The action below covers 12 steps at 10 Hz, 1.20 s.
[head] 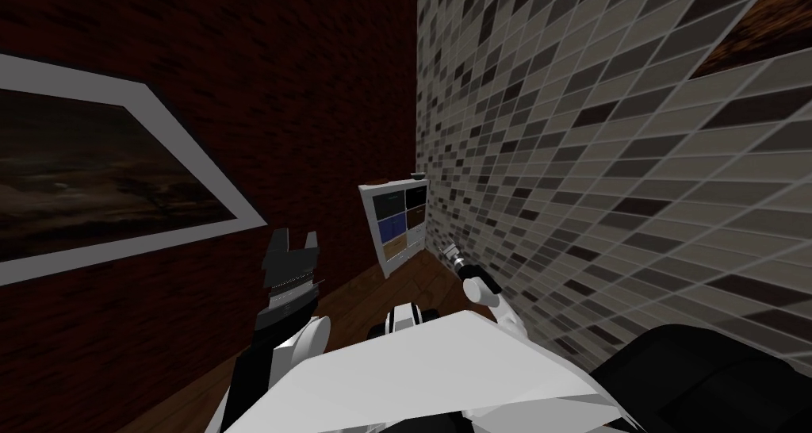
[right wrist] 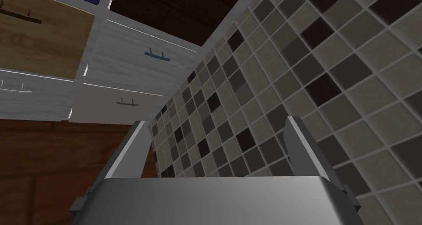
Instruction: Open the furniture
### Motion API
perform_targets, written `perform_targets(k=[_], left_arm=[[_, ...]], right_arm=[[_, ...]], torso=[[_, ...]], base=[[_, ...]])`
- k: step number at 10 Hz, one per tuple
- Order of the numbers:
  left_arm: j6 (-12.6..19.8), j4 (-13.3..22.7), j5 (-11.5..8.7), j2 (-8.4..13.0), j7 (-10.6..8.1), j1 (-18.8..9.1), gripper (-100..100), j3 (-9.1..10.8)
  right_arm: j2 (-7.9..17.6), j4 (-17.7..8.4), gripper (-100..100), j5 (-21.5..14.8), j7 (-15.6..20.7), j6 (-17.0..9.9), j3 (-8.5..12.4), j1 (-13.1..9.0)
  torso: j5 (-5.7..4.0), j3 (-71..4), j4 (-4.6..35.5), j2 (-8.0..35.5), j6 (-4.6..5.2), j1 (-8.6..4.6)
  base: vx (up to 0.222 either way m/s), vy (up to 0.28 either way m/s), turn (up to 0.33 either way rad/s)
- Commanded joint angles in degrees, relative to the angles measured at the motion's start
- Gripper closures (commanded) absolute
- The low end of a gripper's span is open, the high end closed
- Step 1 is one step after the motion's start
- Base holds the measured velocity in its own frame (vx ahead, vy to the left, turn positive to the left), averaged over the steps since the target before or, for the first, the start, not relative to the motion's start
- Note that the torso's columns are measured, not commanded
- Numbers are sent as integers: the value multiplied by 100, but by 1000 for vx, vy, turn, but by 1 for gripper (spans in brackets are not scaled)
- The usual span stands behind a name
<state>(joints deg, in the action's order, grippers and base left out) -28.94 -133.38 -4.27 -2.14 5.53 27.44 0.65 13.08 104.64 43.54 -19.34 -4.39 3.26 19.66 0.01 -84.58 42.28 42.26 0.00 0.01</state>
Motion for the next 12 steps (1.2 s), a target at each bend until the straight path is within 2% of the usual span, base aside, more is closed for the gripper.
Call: perform_targets(k=[1, 2, 3, 4, 5, 6, 7, 8, 9, 10, 12], left_arm=[[0, 0, 0, 0, 0, 0, 0, 0], [0, 0, 0, 0, 0, 0, 0, 0], [0, 0, 0, 0, 0, 0, 0, 0], [0, 0, 0, 0, 0, 0, 0, 0], [0, 0, 0, 0, 0, 0, 0, 0], [0, 0, 0, 0, 0, 0, 0, 0], [0, 0, 0, 0, 0, 0, 0, 0], [0, 0, 0, 0, 0, 0, 0, 0], [0, 0, 0, 0, 0, 0, 0, 0], [0, 0, 0, 0, 0, 0, 0, 0], [0, 0, 0, 0, 0, 0, 0, 0]], right_arm=[[38, -273, -100, 458, -209, -317, 39, -135], [38, -273, -100, 574, -209, -317, 39, -135], [57, -471, -100, 784, -386, -566, 93, -236], [57, -471, -100, 949, -386, -615, 93, -236], [72, -668, -100, 1153, -559, -791, 151, -337], [72, -668, -100, 1321, -559, -906, 151, -337], [72, -668, -100, 1411, -559, -906, 151, -337], [84, -864, -100, 1617, -728, -1165, 212, -437], [84, -864, -100, 1787, -728, -1190, 212, -437], [93, -1058, -100, 1957, -891, -1441, 276, -536], [93, -1058, -100, 2174, -891, -1465, 276, -536]], torso=[[0, -2, -1, -5, 0, 2], [0, -1, -1, 0, 0, -2], [-2, 5, 2, 9, 1, -9], [-1, 3, 1, 4, 1, 0], [0, 1, 0, 2, 0, 0], [1, -1, 0, -2, 0, 5], [0, 0, 0, 0, 0, 0], [-3, 4, 2, 7, 0, -10], [-2, 2, 1, 2, 1, -2], [0, 1, 0, 1, 0, 0], [0, -1, 0, 0, 0, 1]], base=[[37, 50, -15], [15, 24, 3], [29, 45, -31], [34, 46, -18], [40, 58, -28], [38, 53, -13], [19, 24, 4], [34, 43, -21], [36, 43, -17], [50, 45, -26], [34, 41, -2]])
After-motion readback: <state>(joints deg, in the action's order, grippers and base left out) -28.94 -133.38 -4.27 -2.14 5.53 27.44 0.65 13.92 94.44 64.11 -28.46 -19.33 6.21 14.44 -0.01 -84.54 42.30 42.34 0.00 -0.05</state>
